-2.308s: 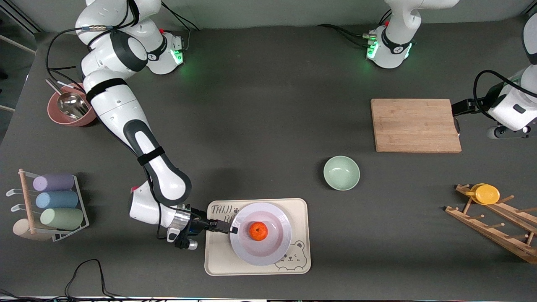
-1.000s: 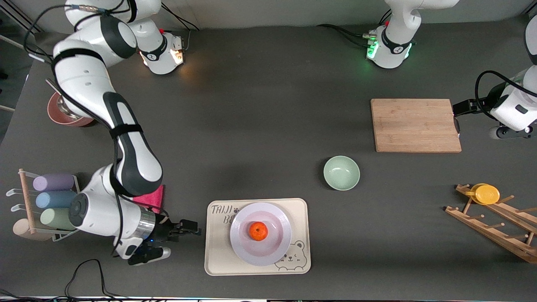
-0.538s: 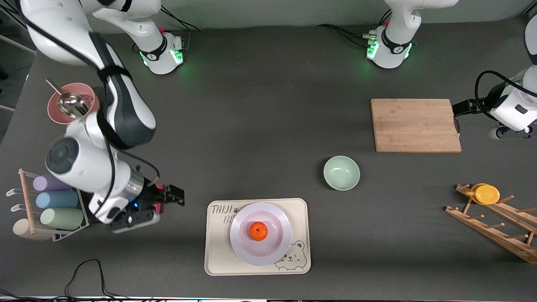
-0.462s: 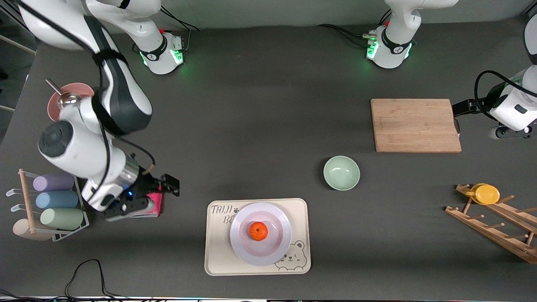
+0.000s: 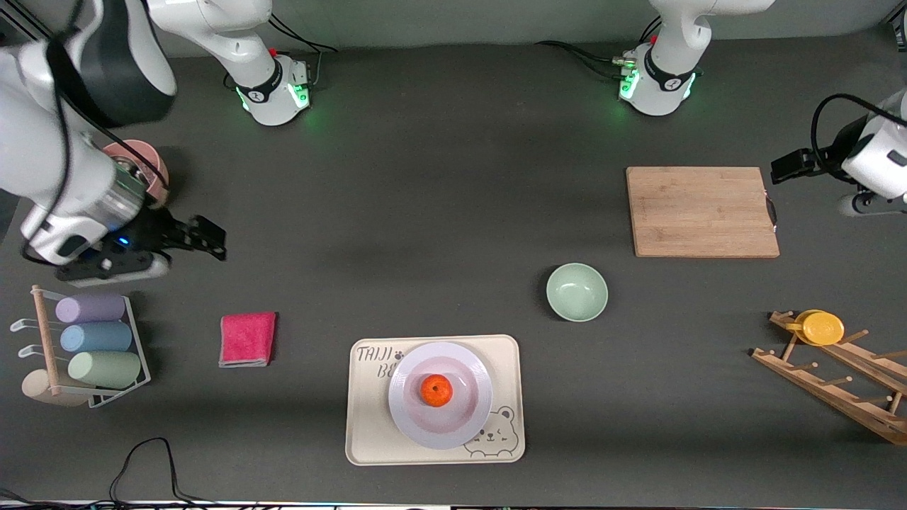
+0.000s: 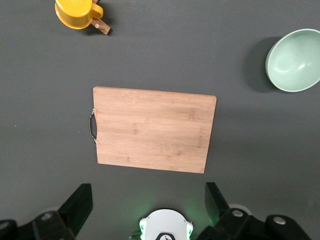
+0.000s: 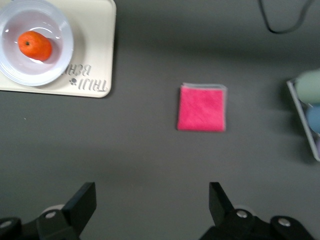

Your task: Place orange and plate with both arms

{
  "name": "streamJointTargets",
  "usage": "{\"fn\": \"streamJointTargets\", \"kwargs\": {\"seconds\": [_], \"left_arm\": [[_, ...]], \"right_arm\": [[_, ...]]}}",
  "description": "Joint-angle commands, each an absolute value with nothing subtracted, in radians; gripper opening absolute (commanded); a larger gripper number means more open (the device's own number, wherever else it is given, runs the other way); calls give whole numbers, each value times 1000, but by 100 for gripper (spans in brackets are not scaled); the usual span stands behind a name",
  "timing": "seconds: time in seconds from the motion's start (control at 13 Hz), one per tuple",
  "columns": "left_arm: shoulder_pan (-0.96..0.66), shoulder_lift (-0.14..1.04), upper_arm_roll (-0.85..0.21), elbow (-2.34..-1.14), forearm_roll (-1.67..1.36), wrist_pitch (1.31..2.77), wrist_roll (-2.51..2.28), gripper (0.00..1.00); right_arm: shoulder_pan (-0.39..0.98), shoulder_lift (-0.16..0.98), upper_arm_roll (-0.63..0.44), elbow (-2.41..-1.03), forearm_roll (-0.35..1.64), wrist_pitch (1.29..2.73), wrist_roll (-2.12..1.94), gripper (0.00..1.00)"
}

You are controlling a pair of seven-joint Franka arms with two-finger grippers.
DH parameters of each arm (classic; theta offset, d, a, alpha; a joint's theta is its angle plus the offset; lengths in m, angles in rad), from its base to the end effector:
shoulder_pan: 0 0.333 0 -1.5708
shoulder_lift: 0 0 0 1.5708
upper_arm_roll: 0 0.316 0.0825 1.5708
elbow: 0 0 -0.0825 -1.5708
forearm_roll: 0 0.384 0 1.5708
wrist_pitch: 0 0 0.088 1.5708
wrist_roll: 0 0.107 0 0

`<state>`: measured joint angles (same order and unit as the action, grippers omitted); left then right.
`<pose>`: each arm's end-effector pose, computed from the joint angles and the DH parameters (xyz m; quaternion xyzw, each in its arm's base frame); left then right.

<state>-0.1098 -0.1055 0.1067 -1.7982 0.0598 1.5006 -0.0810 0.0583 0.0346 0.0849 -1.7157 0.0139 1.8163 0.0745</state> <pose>0.5061 0.0075 0.5691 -0.9944 -0.0371 0.0950 0.0284 0.5748 0.0833 0.5577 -0.9989 -0.0328 -0.0320 0.0118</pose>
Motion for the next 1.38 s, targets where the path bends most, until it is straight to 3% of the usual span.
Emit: {"fn": "streamJointTargets", "kwargs": {"seconds": [0.0,0.31,1.31], "left_arm": [[-97,-156,57,-1838,54,1520,-155,100],[-98,-169,74,-1829,58,1540,-152,100],[-100,-156,84,-1818,48,1571,-120,100]], "right_arm": [[55,-35,55,-1749,-8,1767,97,100],[54,-58,15,-1744,-8,1704,112,100],[69,-52,3,-1775,6,1726,247,100]]}}
